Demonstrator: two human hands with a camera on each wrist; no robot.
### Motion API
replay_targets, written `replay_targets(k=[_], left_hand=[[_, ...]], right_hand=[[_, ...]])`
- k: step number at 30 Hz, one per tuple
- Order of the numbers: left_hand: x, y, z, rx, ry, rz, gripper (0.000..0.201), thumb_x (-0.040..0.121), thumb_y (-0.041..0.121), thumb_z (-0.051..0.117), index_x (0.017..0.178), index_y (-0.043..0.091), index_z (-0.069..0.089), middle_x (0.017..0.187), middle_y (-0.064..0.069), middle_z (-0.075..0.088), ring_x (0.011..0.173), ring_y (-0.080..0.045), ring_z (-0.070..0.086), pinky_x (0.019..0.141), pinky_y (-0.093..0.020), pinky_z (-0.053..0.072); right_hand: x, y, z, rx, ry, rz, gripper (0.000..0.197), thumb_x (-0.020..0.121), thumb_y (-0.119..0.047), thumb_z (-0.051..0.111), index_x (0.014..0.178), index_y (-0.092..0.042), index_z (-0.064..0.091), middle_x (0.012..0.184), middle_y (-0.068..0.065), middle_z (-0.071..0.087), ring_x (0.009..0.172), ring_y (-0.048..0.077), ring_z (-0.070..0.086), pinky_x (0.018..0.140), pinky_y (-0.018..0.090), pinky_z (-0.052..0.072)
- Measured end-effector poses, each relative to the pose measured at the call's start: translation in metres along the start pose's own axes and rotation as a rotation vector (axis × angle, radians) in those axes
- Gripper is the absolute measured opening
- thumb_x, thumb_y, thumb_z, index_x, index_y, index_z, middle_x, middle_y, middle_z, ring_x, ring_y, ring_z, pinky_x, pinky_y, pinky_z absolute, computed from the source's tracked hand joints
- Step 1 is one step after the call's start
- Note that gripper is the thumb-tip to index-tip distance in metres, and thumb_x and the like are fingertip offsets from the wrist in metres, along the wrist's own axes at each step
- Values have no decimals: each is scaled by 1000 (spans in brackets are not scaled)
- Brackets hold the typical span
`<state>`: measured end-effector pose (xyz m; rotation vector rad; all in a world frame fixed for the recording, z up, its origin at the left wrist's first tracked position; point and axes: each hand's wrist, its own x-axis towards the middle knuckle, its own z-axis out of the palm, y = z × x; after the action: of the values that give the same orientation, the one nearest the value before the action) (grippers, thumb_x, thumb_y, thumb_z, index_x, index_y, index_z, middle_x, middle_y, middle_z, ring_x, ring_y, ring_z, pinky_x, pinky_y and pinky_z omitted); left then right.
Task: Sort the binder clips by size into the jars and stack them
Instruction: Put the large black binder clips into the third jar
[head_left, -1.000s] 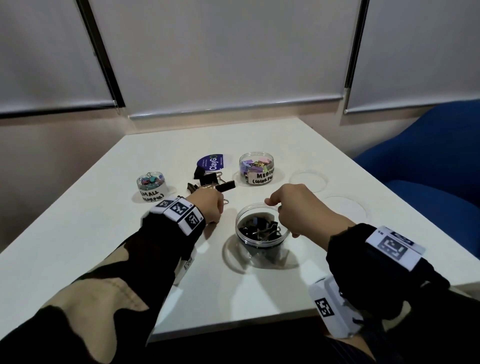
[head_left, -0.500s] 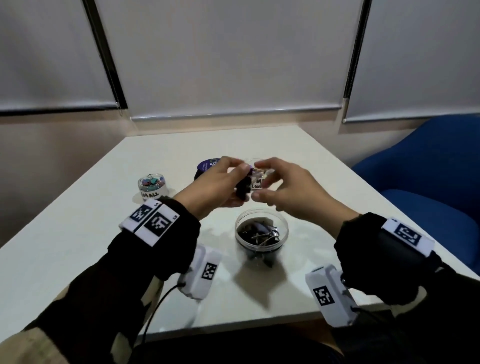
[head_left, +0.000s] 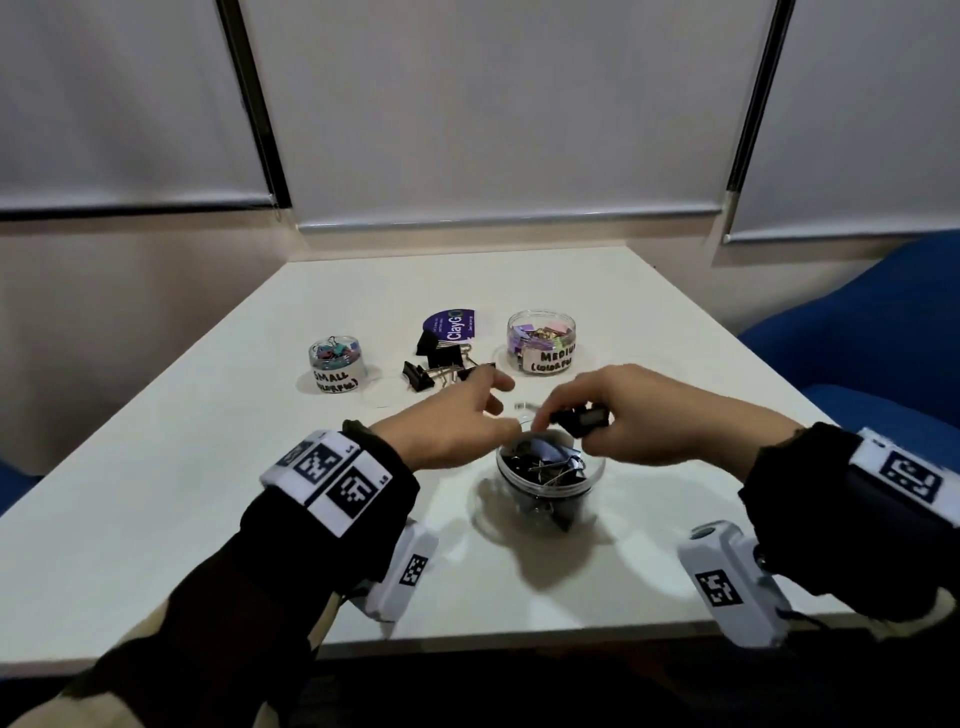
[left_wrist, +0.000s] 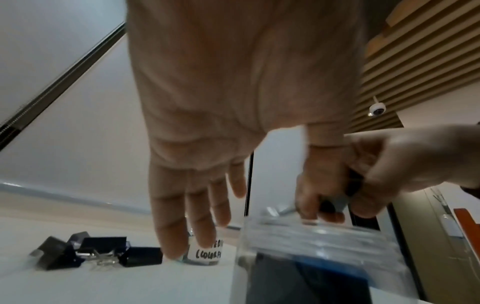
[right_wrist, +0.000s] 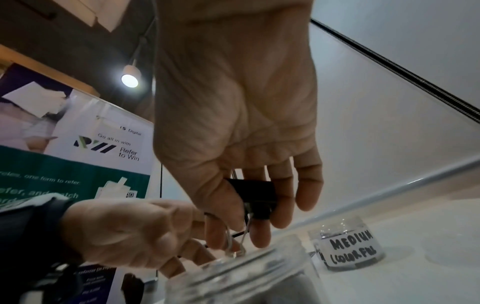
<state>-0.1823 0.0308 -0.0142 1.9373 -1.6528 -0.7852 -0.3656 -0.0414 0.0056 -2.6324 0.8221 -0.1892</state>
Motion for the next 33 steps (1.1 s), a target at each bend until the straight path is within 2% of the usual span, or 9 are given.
replay_targets(k=[3, 5, 9, 17, 21, 24, 27, 29, 33], left_hand=[[1, -3, 6, 80, -174, 19, 108, 62, 38, 83, 149, 25, 20, 148, -2, 38, 127, -16, 45, 101, -25, 40], [4, -1, 10, 135, -194, 51, 118, 63, 39, 88, 153, 24, 13, 153, -1, 32, 135, -13, 37, 100, -18, 31], [13, 2, 17, 244, -174, 109, 109, 64, 37, 87, 150, 25, 22, 149, 1, 40, 125, -11, 47, 94, -17, 35], [24, -1, 18, 292, -184, 123, 106, 60, 42, 88, 145, 30, 26, 137, 2, 48, 98, -12, 55, 82, -21, 40], [25, -8, 5, 227, -260, 92, 112, 56, 67, 78, 148, 33, 25, 140, 3, 46, 111, -11, 53, 93, -23, 41], [31, -12, -13, 144, -167, 8, 105, 61, 88, 46, 146, 28, 33, 139, 2, 49, 120, -17, 52, 101, -35, 41], [54, -27, -30, 259, 26, -55, 58, 97, 53, 40, 133, 8, 49, 133, -11, 54, 118, -28, 52, 95, -35, 40], [70, -44, -41, 420, 116, -124, 39, 99, 28, 45, 131, 7, 50, 128, -15, 55, 115, -31, 53, 85, -31, 39], [89, -76, -48, 580, 107, -266, 57, 92, 14, 47, 147, 17, 31, 141, -16, 42, 124, -32, 48, 95, -36, 41]], right_hand=[[-5, -5, 5, -102, -119, 18, 48, 75, -4, 52, 107, -36, 68, 96, -12, 62, 93, 11, 54, 82, 23, 48], [-3, -8, 11, -147, -137, 30, 43, 77, -10, 52, 109, -36, 66, 108, -4, 61, 102, 17, 53, 89, 34, 46], [-4, -7, 25, -339, -192, 14, 45, 78, -33, 34, 114, -36, 59, 117, -4, 57, 110, 22, 41, 91, 41, 38], [-13, 0, 34, -548, -56, 37, 54, 78, -39, 17, 91, -25, 67, 111, -7, 61, 106, 18, 40, 86, 41, 32], [-17, 2, 32, -373, 10, 58, 49, 92, -48, 21, 117, -38, 61, 127, -6, 51, 113, 17, 40, 91, 38, 33], [-13, 8, 32, -255, 61, 73, 40, 99, -47, 32, 132, -36, 51, 133, -5, 50, 117, 20, 42, 97, 39, 36], [-8, 12, 35, -221, 94, 81, 44, 96, -44, 43, 136, -26, 50, 133, -2, 51, 118, 21, 42, 100, 37, 37], [-7, 14, 38, -197, 110, 81, 51, 93, -47, 50, 139, -25, 47, 133, -2, 50, 120, 20, 41, 100, 35, 37], [-10, 15, 41, -146, 141, 77, 60, 89, -52, 55, 142, -27, 43, 137, -6, 46, 123, 16, 38, 102, 30, 36]])
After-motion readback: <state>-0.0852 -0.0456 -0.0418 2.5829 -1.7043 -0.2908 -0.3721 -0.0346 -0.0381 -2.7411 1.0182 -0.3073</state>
